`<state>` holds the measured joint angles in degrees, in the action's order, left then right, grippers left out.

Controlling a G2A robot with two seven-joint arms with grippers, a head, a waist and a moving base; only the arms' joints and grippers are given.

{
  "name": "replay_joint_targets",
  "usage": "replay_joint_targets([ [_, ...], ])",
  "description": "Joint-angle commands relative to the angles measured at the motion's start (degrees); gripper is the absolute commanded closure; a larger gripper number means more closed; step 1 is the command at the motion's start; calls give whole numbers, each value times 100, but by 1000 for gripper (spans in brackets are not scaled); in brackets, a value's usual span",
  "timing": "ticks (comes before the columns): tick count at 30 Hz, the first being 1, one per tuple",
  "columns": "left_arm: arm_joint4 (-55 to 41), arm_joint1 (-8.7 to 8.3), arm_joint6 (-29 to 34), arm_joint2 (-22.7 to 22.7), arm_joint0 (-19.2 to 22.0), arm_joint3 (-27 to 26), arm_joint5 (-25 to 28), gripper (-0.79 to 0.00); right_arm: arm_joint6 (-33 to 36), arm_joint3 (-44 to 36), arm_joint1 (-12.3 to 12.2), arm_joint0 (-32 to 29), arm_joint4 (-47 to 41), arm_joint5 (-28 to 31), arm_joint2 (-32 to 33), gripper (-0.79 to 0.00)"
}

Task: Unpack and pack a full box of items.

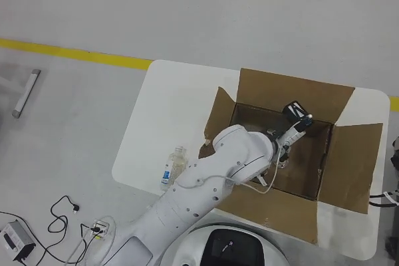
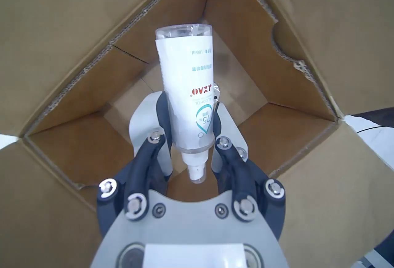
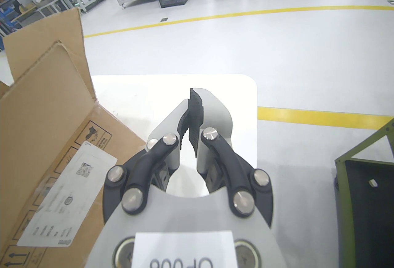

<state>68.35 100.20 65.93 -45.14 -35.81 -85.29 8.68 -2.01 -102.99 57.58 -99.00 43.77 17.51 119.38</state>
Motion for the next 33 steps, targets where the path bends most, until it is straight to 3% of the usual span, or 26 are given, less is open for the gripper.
replay_joint_targets([
  [1,-6,-22,84,-66,-94,-280,-22,0,201,-112,4,-62,-305,133,141,-151],
  [3,7,-39,139,-122,-162,-526,-49,0,518,-232,9,-156,-796,318,284,-591],
  [4,8,-48,166,-153,-186,-639,-50,0,685,-300,8,-204,-992,391,384,-748],
  [5,33,-57,189,-185,-206,-745,-59,0,858,-360,5,-256,-1148,472,478,-785],
  [15,207,-135,402,-465,-391,-1507,-89,0,2922,-733,-43,-675,-3549,1039,1134,-785],
  [21,375,-174,519,-594,-439,-1858,-86,0,3797,-865,-67,-834,-4712,963,1345,-785],
  [28,614,-206,610,-664,-457,-2160,-73,0,4236,-1261,-47,-1108,-4883,1011,1354,-785],
  [33,845,-230,730,-749,-445,-2449,-80,0,4294,-1461,-22,-1255,-4754,982,1261,-680],
])
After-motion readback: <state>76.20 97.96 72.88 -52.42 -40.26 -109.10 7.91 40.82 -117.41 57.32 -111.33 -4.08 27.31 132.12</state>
